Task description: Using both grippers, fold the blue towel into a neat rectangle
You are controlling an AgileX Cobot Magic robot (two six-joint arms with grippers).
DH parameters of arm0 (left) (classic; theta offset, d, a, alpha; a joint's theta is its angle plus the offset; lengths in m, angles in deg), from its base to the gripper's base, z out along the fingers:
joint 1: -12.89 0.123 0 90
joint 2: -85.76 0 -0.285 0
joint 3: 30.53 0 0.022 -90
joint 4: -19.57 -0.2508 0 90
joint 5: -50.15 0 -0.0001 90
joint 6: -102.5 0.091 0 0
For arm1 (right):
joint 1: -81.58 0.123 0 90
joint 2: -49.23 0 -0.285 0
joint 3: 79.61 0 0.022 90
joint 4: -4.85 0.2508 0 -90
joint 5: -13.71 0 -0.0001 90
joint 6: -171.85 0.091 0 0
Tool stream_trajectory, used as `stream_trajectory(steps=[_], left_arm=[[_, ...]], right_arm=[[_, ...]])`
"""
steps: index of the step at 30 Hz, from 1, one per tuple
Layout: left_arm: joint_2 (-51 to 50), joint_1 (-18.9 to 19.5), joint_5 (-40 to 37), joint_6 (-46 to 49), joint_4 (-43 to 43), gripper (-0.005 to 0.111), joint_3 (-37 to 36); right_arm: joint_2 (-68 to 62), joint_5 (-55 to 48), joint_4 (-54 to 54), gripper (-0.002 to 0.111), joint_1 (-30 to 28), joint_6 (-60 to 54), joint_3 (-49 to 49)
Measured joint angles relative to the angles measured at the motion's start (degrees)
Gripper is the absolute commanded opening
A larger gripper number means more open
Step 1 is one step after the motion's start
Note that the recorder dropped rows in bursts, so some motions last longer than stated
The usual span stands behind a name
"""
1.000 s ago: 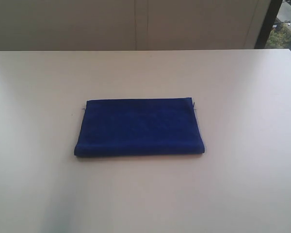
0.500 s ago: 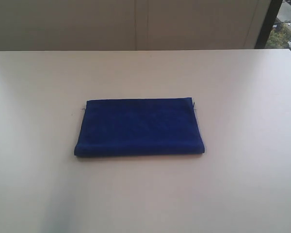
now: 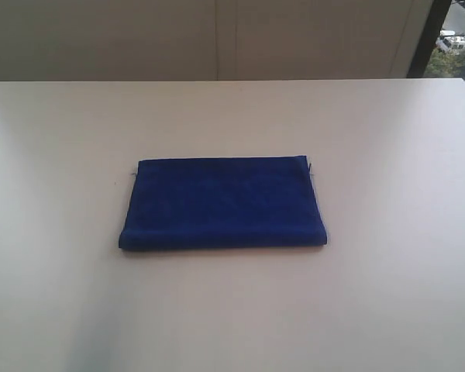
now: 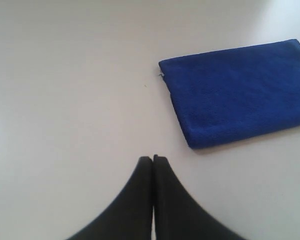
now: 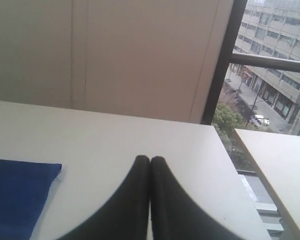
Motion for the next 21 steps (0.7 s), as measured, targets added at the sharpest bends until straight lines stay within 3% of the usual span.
stream_trajectory(steps=[7,21], left_arm=[[0.00,0.00,0.00,0.00,0.00,0.000,0.00],[0.00,0.00,0.00,0.00,0.00,0.000,0.00]], right_arm=[[4.87,1.68,4.09,0.000,0.00,0.00,-14.38],[4.87,3.62,6.52,0.000,0.00,0.00,-20.10]])
